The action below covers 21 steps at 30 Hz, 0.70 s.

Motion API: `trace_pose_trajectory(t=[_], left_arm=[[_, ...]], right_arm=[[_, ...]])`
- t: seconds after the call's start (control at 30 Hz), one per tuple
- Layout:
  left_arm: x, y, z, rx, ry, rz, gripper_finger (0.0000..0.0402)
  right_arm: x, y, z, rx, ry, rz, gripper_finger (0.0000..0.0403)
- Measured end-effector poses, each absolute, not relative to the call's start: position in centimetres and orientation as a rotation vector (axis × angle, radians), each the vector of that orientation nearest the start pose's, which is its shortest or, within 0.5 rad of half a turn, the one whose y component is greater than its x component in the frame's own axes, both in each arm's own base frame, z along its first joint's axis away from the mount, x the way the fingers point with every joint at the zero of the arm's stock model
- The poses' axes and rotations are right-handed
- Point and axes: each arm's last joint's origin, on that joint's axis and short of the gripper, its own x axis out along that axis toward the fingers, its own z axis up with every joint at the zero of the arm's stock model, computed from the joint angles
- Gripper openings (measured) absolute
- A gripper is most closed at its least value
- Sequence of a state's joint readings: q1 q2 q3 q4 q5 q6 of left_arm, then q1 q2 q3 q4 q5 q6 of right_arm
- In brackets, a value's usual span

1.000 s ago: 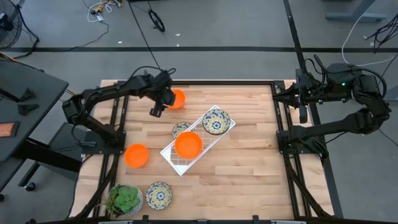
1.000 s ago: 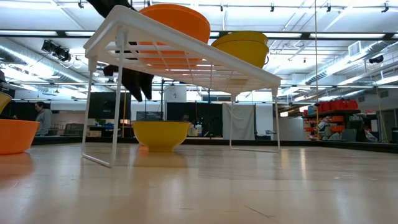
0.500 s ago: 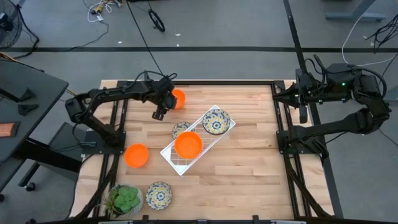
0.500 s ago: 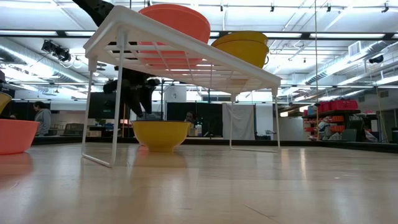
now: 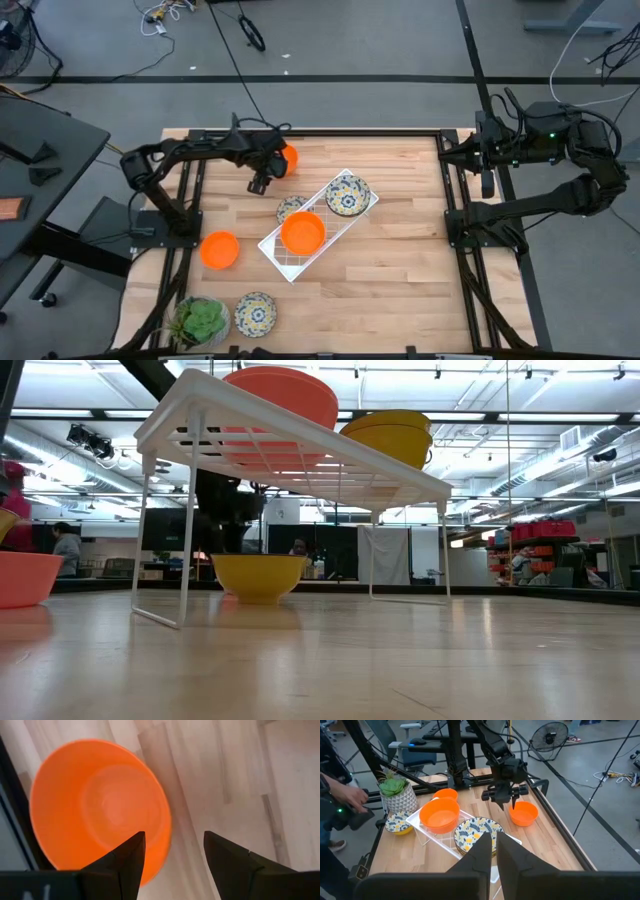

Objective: Pick & Place Mini bowls
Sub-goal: Stack the orange bowl on top of the orange bowl on the shelf

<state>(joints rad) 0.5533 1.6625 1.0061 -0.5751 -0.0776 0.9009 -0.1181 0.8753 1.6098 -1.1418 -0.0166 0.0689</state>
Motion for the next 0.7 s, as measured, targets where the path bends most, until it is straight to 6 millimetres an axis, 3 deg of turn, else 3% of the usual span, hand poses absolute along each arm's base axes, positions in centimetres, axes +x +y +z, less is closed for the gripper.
trace_pose_trajectory(t=[0.2,0.47,0.7], left_arm=[[26.33,16.58,16.24,0.467,1.371,-0.035,0.0208],[26.63,16.96,16.57,0.490,1.370,0.046,0.0207],[26.71,16.79,16.55,0.451,1.336,0.008,0.0170]], right_arm=[[8.08,-0.91,47.66,0.095,0.403,-0.114,0.0032],[8.08,-0.91,47.66,0.095,0.403,-0.114,0.0032],[8.08,-0.91,47.66,0.095,0.403,-0.114,0.0032]])
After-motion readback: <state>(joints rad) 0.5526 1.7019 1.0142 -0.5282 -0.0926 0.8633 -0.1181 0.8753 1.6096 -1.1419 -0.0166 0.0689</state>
